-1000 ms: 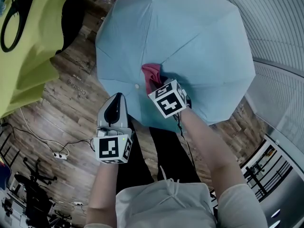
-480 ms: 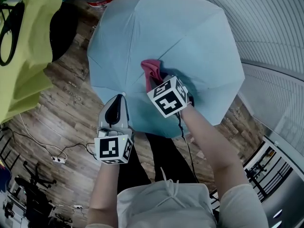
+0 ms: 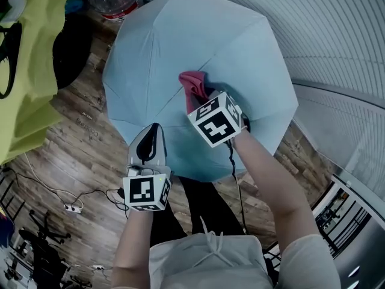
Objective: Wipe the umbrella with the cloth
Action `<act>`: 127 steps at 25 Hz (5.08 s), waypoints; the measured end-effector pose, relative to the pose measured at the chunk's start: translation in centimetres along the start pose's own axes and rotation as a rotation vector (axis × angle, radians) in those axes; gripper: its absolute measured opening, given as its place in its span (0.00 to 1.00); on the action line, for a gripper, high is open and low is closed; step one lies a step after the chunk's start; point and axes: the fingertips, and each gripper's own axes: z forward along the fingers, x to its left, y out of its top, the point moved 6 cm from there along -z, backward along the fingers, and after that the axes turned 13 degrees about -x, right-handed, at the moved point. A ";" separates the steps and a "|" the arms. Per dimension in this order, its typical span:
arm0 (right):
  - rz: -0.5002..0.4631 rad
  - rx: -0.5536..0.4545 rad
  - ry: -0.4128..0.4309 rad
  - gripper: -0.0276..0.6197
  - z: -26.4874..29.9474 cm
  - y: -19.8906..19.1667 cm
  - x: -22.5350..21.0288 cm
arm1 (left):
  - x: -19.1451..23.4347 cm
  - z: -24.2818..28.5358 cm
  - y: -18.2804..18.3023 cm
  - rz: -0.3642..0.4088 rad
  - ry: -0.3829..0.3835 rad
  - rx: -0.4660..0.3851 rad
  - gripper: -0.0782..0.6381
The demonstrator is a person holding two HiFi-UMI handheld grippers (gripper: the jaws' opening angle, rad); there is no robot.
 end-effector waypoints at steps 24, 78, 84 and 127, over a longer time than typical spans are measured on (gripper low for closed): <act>0.022 -0.058 -0.056 0.13 -3.2 1.6 -13.4 | -5.4 8.1 1.8 0.055 -0.055 -0.031 0.12; 0.167 -0.120 -0.092 0.13 -5.5 4.7 0.0 | 1.0 -0.3 1.7 0.005 -0.049 -0.009 0.12; 0.225 -0.042 -0.016 0.13 -0.1 2.7 9.8 | 8.1 -5.0 0.0 0.009 -0.015 0.030 0.12; 0.270 0.012 0.019 0.13 0.4 -6.5 8.3 | 2.4 -3.8 -5.8 0.004 -0.087 0.121 0.12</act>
